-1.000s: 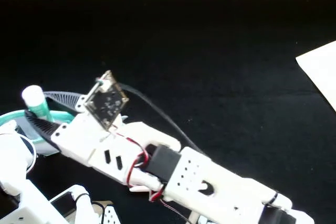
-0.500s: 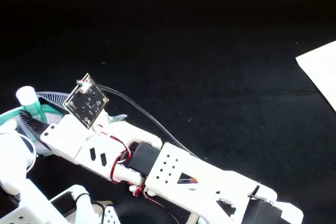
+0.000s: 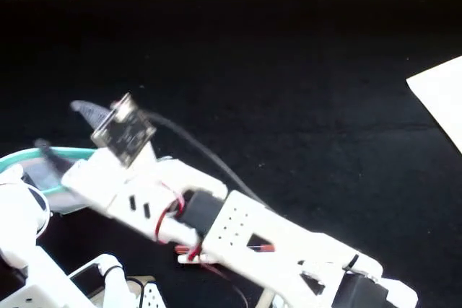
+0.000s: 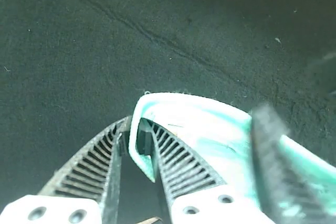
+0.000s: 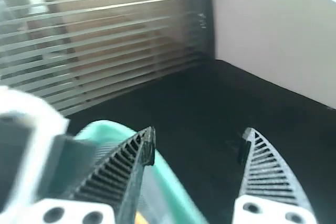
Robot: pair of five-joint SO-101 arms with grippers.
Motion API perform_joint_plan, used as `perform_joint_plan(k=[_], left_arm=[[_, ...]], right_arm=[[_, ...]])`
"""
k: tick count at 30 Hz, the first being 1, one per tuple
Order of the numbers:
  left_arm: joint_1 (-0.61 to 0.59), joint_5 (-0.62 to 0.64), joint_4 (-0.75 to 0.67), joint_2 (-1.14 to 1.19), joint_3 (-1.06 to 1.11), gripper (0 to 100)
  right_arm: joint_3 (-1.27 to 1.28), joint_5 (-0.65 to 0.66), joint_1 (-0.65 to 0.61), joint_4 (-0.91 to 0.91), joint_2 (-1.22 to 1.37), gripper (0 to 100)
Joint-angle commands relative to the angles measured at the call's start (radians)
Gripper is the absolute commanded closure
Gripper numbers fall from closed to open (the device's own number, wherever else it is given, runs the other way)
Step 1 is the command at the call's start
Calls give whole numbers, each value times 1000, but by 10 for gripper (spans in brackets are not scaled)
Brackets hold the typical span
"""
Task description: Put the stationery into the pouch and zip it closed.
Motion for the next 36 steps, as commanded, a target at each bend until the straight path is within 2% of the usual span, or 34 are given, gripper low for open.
perform_joint_plan(k=[1, 3, 6, 9, 11, 14, 23, 26, 29, 32, 36], left_arm=[[22, -6, -5, 16, 110, 993], [22, -6, -31, 12, 136, 993], [22, -3, -51, 12, 153, 993], [22, -3, -51, 12, 145, 993], [22, -3, -51, 12, 143, 993], [22, -2, -51, 12, 143, 993], [22, -2, -51, 12, 143, 993], [22, -2, -51, 12, 143, 993], [22, -2, -51, 12, 143, 993], [22, -2, -51, 12, 143, 993], [22, -2, -49, 12, 143, 993]], right_arm=[[-101, -8, 145, 99, -77, 748], [-157, -20, 236, 180, -94, 748], [-251, -126, 363, 334, -124, 748], [-346, -114, 467, 506, -139, 749], [-401, -34, 507, 636, -148, 749], [-440, 195, 521, 869, -165, 750], [-433, 601, 437, 1474, -335, 796], [-331, 740, 437, 1624, -352, 796], [-96, 821, 437, 1607, -352, 796], [185, 861, 400, 1437, -354, 796], [476, 858, 271, 1239, -354, 756]])
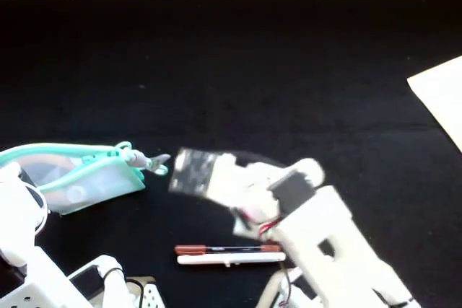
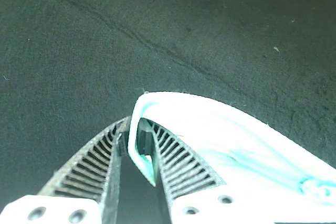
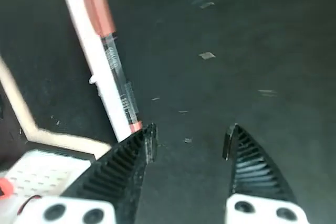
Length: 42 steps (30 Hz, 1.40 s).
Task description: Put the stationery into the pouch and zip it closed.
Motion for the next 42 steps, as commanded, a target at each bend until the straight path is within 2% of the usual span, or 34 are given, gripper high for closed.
perform_joint_plan(k=[1, 4, 16, 23, 29, 32, 35, 36, 37, 42], left_arm=[[22, -2, 14, 13, 96, 993], [22, -2, 17, 13, 96, 993], [22, -2, 17, 13, 101, 993], [22, 0, 18, 13, 96, 993], [22, 0, 18, 13, 96, 993], [22, 0, 18, 13, 96, 993], [22, 0, 18, 13, 96, 993], [22, 0, 18, 13, 96, 993], [22, 0, 18, 13, 96, 993], [22, 0, 18, 13, 96, 993]], right_arm=[[237, 14, -113, -157, -13, 731], [315, -3, -166, -246, -12, 683], [473, -11, -315, -526, -2, 683], [598, -3, -325, -653, -2, 683], [636, 46, -321, -656, -1, 686], [653, 81, -321, -661, -1, 754], [654, 101, -321, -661, -1, 957], [653, 97, -320, -662, -1, 998], [650, 80, -318, -662, -1, 971], [622, -15, -306, -662, -12, 992]])
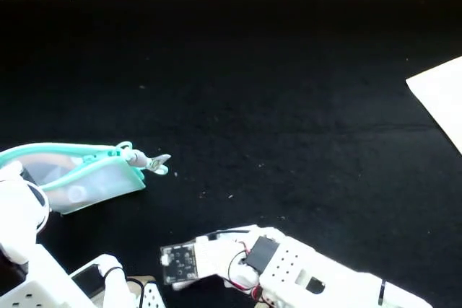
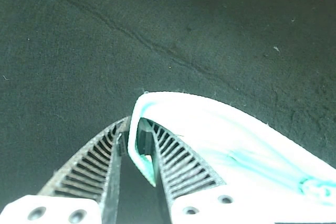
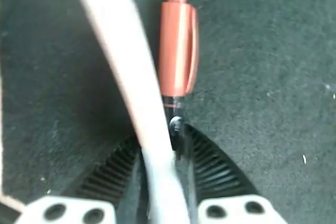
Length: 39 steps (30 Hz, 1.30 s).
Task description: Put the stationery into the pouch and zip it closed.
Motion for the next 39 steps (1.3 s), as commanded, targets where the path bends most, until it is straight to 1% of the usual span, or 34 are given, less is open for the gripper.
perform_joint_plan(k=[1, 5, 8, 13, 18, 23, 27, 32, 39], left_arm=[[22, 0, 18, 13, 96, 993], [22, 0, 18, 13, 96, 993], [22, 0, 18, 13, 96, 993], [22, 0, 18, 13, 96, 993], [22, 0, 18, 13, 97, 993], [21, 0, 18, 13, 99, 993], [21, 0, 17, 13, 104, 993], [21, 0, 15, 13, 102, 993], [21, 2, 18, 13, 99, 993]], right_arm=[[-31, -58, 19, -4, 1, 992], [-151, -91, 148, 1, 1, 992], [-249, -146, 240, 2, 1, 992], [-357, -249, 321, 2, -1, 992], [-452, -396, 374, 2, -1, 992], [-498, -450, 418, 2, -1, 992], [-503, -525, 449, -16, -7, 992], [-601, -609, 486, -47, -101, 992], [-829, -640, 486, -19, -117, 992]])
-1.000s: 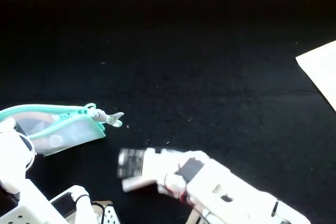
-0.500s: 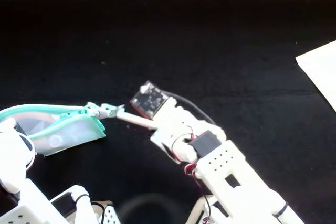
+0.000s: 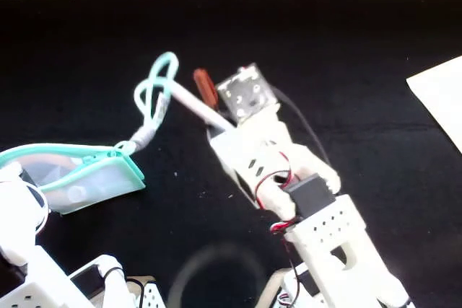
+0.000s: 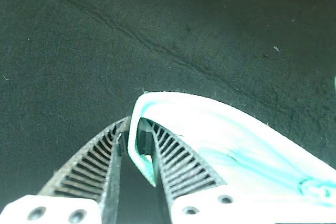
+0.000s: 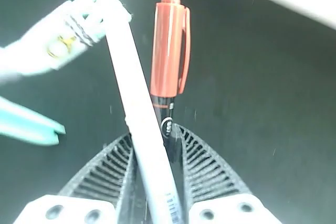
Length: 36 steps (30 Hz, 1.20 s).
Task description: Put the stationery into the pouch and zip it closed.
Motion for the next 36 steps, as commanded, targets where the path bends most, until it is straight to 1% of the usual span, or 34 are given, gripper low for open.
perform_joint_plan(k=[1, 3, 7, 11, 17, 24, 28, 34, 36], left_arm=[[21, 2, 18, 13, 101, 993], [21, 2, 18, 13, 102, 993], [21, 2, 18, 13, 104, 993], [21, 2, 18, 13, 104, 993], [21, 2, 18, 13, 104, 993], [21, 3, 18, 13, 104, 993], [22, 51, 18, 13, 104, 993], [22, 55, 18, 13, 104, 993], [22, 55, 20, 13, 104, 993]], right_arm=[[-150, -12, 13, 2, -31, 992], [-193, -29, 13, 1, -33, 992], [-257, -114, 36, -4, -30, 992], [-288, -196, 42, -61, -30, 992], [-288, -304, -10, -139, -30, 992], [-272, -315, -38, -202, -28, 992], [-278, -315, -110, -240, -31, 992], [-349, -315, -219, -255, -28, 992], [-360, -315, -243, -300, -18, 992]])
